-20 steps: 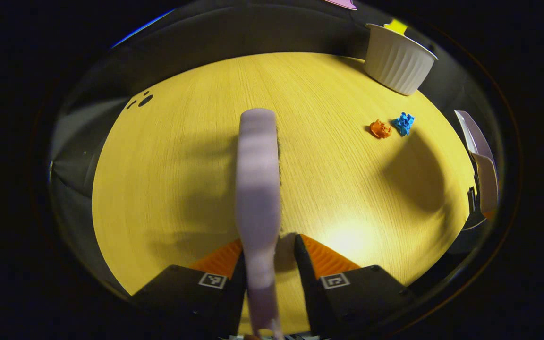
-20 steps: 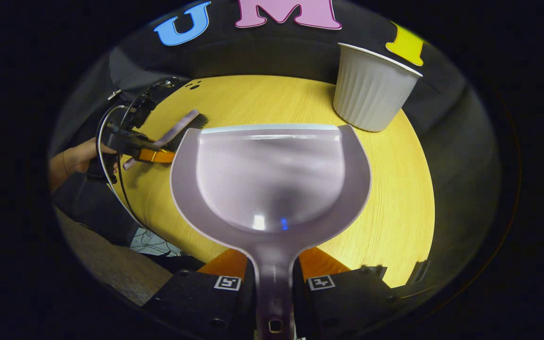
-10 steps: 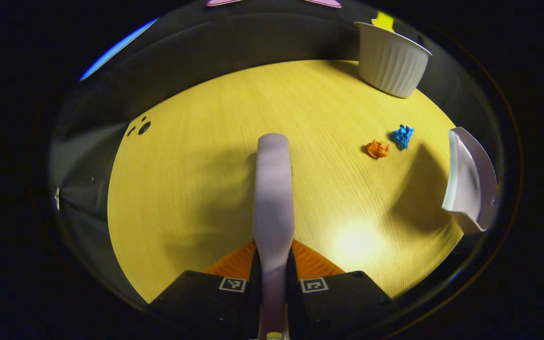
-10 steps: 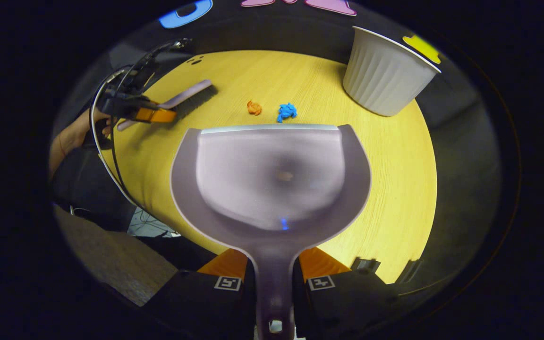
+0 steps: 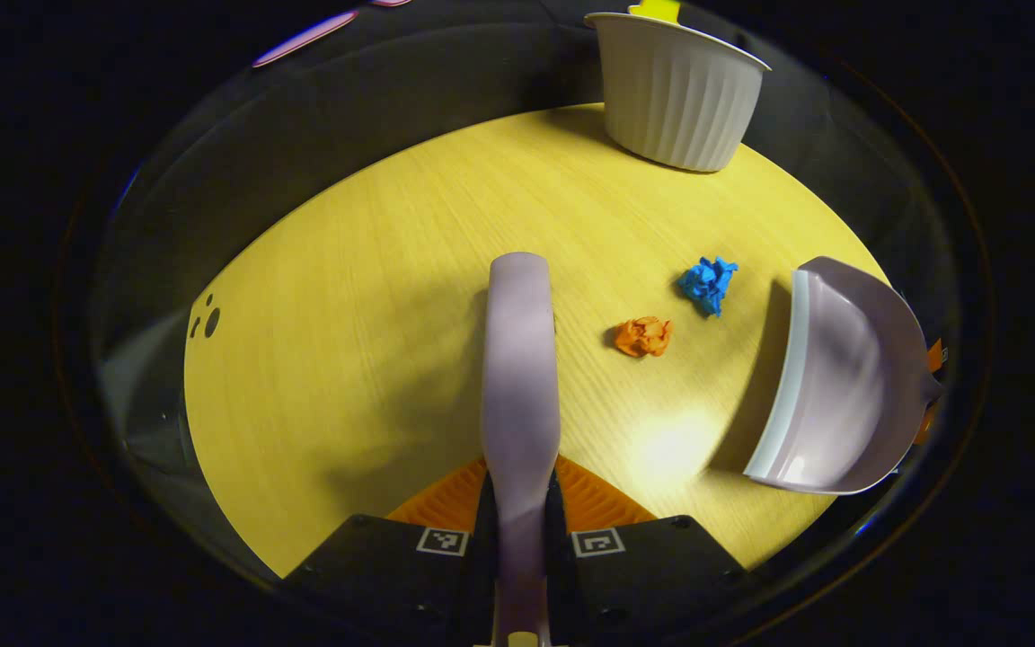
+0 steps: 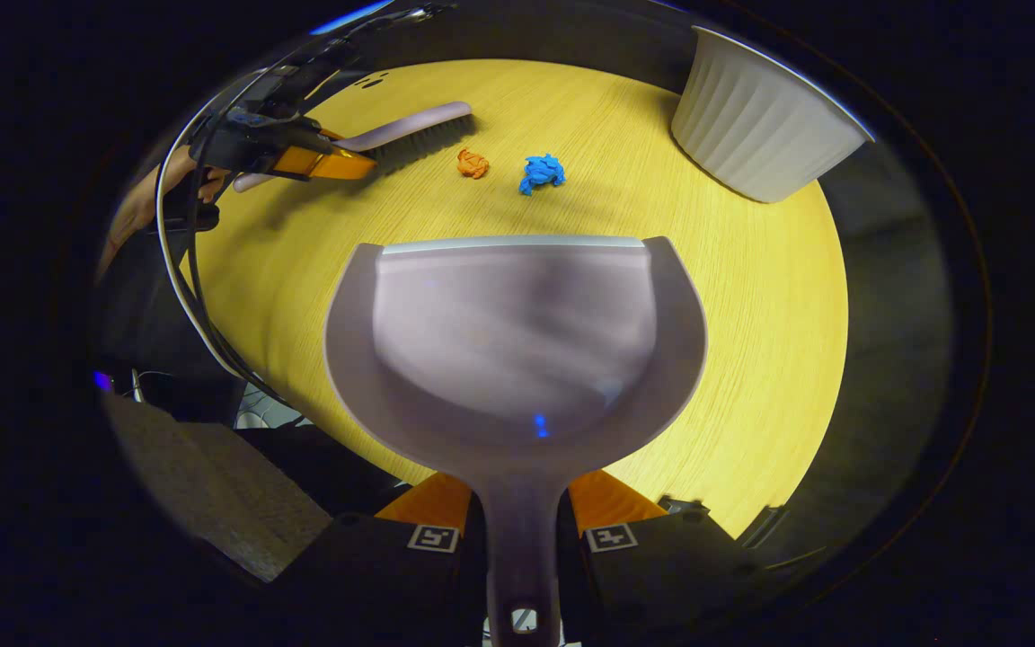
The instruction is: Pick up the small broom and dustpan from the desktop, sweep the trash into the dustpan with the broom, and then empty the trash into the garbage bin.
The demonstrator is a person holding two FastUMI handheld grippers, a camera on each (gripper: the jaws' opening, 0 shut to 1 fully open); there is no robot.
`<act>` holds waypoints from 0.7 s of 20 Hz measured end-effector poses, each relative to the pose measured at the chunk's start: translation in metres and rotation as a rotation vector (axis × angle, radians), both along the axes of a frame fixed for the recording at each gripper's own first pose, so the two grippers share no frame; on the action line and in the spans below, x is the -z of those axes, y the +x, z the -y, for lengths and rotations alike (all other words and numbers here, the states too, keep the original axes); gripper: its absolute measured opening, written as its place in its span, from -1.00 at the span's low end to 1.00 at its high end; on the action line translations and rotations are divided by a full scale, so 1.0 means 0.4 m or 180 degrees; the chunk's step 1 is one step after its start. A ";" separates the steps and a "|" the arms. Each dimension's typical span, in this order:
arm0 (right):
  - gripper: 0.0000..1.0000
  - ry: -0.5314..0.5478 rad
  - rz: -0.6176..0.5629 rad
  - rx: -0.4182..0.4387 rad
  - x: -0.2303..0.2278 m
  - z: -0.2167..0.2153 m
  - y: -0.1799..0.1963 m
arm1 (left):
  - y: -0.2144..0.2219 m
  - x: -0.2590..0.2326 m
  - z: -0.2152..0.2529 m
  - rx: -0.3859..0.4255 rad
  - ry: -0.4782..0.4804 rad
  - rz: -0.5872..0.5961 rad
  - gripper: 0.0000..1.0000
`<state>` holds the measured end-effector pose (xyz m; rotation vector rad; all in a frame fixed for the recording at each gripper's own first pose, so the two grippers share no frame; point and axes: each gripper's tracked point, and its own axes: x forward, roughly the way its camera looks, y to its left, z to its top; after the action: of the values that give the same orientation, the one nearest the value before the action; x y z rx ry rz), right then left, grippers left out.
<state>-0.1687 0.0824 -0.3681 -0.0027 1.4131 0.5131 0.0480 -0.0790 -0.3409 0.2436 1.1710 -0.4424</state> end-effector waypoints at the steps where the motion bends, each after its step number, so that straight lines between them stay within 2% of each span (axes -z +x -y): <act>1: -0.28 -0.0004 -0.0016 -0.0011 0.003 0.002 0.002 | 0.002 -0.002 0.014 0.0058 -0.0009 -0.0009 -0.48; 3: -0.28 -0.0023 -0.0030 -0.0043 0.019 0.008 0.010 | 0.006 0.001 0.042 0.0200 -0.0039 -0.0020 -0.46; 4: -0.36 -0.0036 -0.0038 -0.0060 0.027 0.011 0.013 | 0.005 0.005 0.060 0.0274 -0.0066 -0.0034 -0.48; 5: -0.28 -0.0043 -0.0044 -0.0072 0.034 0.012 0.018 | 0.003 0.007 0.077 0.0338 -0.0103 -0.0064 -0.48; 8: -0.28 -0.0039 -0.0068 -0.0114 0.047 0.014 0.026 | -0.020 -0.004 0.124 0.0539 -0.0267 -0.0188 -0.48; 14: -0.34 -0.0009 -0.0007 -0.0143 0.063 0.008 0.055 | -0.106 -0.045 0.229 0.0836 -0.0807 -0.0617 -0.46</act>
<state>-0.1467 0.0791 -0.3932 -0.0363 1.4186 0.5484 0.0058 -0.1704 -0.3228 0.1359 1.2626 -0.8543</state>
